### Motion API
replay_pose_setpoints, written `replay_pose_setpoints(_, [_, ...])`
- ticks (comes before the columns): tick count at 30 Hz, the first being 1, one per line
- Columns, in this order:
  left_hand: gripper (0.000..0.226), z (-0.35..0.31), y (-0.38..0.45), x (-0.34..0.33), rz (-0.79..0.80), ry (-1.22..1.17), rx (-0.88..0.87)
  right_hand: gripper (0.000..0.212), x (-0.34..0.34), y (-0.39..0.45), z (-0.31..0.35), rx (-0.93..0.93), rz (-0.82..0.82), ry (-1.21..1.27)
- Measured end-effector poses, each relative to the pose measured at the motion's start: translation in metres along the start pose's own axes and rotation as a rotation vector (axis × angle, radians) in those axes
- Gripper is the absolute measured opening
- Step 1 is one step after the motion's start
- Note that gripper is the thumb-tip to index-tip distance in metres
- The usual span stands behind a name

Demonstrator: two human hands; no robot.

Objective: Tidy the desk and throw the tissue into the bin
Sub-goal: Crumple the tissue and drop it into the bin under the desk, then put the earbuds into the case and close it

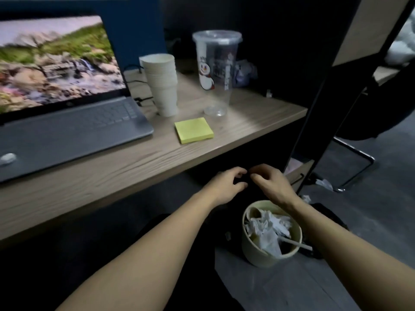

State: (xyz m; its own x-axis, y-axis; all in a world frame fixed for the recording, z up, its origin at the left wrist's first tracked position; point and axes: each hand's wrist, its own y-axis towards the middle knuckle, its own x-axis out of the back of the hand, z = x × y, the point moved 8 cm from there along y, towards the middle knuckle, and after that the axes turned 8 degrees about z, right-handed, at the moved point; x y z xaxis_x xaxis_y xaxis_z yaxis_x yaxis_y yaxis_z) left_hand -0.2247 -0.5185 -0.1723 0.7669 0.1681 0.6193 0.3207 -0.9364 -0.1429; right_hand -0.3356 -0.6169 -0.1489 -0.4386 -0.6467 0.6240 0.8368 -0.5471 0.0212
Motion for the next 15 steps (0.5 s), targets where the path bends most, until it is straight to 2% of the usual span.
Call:
replay_pose_setpoints(11, [0.041,-0.087,-0.078,0.099,-0.213,-0.073,-0.195,0.014,0.045,-0.016,0.121,0.195,-0.153,-0.049])
replay_pose_setpoints(15, [0.036,-0.100,-0.104,0.136,-0.289,-0.039,-0.203,0.012,0.047,-0.018,0.153,0.242,-0.163,-0.055])
